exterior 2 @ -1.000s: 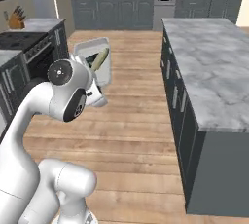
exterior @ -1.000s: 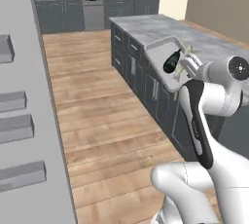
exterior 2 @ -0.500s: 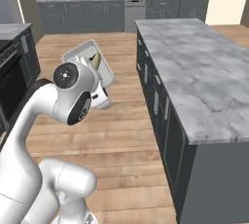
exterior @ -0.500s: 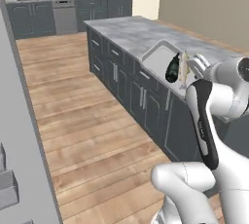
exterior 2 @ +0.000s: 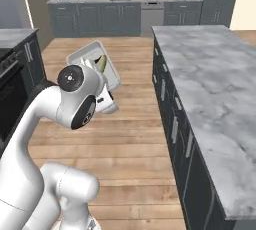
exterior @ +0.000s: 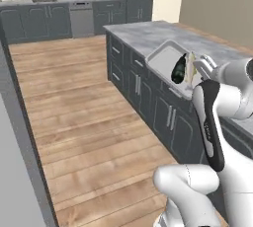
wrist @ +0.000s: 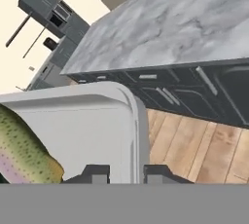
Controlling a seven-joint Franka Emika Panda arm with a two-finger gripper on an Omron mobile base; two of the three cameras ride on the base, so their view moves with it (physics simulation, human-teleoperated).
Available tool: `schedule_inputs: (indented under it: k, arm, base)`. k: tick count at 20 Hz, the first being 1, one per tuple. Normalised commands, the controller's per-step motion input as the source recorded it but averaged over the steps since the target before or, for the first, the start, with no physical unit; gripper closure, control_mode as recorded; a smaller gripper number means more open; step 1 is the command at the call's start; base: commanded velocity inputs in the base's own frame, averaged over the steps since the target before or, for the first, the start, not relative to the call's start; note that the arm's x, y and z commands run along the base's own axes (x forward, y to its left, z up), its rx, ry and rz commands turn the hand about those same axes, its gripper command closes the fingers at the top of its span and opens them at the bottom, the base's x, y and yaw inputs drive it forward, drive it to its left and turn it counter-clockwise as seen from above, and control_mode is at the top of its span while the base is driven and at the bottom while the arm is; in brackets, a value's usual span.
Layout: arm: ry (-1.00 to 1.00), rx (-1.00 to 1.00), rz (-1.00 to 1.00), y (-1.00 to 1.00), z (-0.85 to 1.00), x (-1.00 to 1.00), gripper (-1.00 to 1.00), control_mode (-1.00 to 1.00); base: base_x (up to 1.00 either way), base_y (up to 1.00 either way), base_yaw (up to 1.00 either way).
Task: Place the tupperware containing the fish and eggplant meal in the microwave. Close the microwave door and press the start button to reheat the meal.
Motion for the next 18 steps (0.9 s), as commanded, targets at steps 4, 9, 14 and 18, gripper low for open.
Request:
schedule_inputs:
  k: [4,9,14,18]
  arm:
    - [0.00,0.00,0.00,0.00,0.00,0.00,1.00,1.00]
    - [0.00,0.00,0.00,0.00,0.00,0.00,1.00,1.00]
    - [0.00,0.00,0.00,0.00,0.00,0.00,1.00,1.00]
    - [0.00,0.00,0.00,0.00,0.00,0.00,1.00,1.00]
  base:
    - [1.00,0.00,0.40]
    - [1.00,0.00,0.29]
    - [1.00,-0.02,0.02]
    - [1.00,-0.06,0.00]
